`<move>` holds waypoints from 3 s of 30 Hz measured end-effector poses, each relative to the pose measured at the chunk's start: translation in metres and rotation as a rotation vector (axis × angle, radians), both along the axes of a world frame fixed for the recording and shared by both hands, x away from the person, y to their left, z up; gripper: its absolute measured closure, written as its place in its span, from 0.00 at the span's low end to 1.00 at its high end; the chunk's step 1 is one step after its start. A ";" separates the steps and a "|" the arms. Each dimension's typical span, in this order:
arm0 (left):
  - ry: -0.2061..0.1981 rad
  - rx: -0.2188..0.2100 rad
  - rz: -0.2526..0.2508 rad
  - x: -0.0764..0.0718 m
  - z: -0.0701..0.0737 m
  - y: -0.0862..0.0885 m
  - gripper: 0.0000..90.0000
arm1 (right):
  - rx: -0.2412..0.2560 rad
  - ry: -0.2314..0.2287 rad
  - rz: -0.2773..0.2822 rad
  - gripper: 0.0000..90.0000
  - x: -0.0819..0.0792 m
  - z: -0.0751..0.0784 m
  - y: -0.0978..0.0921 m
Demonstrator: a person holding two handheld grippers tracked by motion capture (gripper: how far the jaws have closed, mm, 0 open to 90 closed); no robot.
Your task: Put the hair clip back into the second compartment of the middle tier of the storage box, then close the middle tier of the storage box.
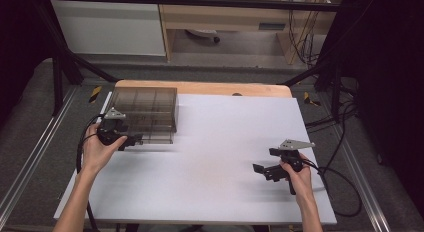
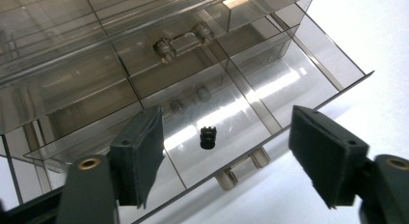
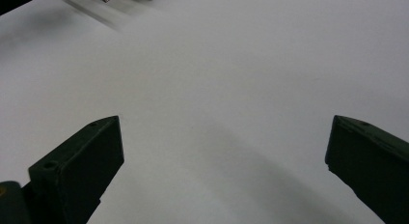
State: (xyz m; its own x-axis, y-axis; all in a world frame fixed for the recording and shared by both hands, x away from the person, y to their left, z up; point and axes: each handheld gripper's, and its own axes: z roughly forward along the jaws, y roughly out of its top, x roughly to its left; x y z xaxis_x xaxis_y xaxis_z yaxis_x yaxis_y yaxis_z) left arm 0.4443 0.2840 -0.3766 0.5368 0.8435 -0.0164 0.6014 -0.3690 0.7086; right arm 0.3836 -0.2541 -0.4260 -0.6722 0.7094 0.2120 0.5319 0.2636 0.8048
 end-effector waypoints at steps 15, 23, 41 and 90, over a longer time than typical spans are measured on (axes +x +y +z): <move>0.003 0.004 -0.026 -0.012 -0.001 -0.005 0.12 | 0.000 0.000 0.002 0.01 0.000 0.000 0.000; -0.009 0.023 -0.038 -0.018 -0.001 -0.006 0.08 | -0.002 0.001 0.001 0.01 0.000 -0.001 0.001; -0.021 0.006 -0.061 -0.035 -0.011 -0.007 0.06 | 0.001 0.003 -0.001 0.01 0.000 -0.001 0.001; 0.043 0.002 -0.075 -0.045 -0.027 0.006 0.38 | -0.007 0.009 0.008 0.01 0.001 -0.003 0.003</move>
State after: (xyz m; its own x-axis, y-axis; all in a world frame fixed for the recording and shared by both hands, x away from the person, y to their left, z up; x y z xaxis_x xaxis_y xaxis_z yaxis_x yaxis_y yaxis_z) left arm 0.3991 0.2897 -0.4035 0.5973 0.8011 -0.0393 0.6019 -0.4153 0.6821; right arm 0.3845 -0.2515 -0.4288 -0.6760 0.7055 0.2129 0.5368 0.2734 0.7982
